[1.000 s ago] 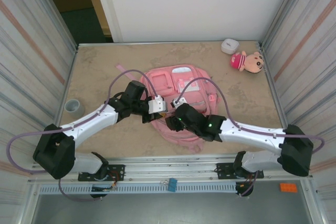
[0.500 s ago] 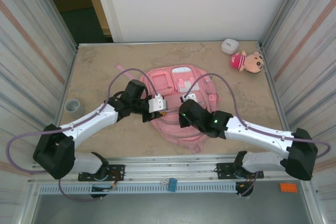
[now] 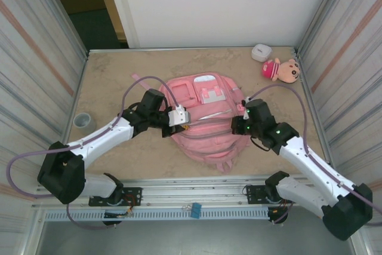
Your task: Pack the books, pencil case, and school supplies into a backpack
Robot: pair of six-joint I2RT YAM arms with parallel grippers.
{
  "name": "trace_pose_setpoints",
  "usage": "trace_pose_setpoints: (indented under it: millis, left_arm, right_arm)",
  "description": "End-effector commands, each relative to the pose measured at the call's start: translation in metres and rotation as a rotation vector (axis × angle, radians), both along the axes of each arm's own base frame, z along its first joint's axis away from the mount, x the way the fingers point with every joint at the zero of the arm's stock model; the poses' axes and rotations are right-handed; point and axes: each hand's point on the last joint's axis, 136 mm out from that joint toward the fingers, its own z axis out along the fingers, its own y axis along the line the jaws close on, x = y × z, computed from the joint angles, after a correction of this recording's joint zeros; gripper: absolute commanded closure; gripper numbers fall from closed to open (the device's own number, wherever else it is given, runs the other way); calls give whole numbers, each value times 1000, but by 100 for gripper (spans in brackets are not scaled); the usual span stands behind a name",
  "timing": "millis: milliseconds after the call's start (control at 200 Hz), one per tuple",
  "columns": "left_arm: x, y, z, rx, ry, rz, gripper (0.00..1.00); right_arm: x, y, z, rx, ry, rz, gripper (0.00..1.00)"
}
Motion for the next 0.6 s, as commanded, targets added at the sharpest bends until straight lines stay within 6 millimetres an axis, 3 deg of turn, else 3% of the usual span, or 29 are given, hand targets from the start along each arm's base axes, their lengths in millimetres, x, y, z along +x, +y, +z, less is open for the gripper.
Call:
trace_pose_setpoints:
  millis: [0,80,150,220,301,406,596]
  left_arm:
    - [2,18,5,35,1,45,100]
    - [-2,15,13,4,19,38,82]
    - [-6,7,29,-52,47,34,58]
    - [-10,-5,43,-69,51,32,45]
    - [-15,-22,54,-64,5,16,37]
    - [-15,-47,59,-68,-33,2,36]
    - [-6,-80,44,-36,-11,-29,34]
  right_arm:
    - [-1,-3,3,56,2,75,100]
    - [-8,20,16,141,-17,193,100]
    - [-12,28,20,174,-17,234,100]
    - [-15,30,21,177,-4,244,100]
    - [-19,31,20,179,10,256,100]
    - [-23,36,21,195,17,281,100]
    - [-28,42,22,210,27,307,100]
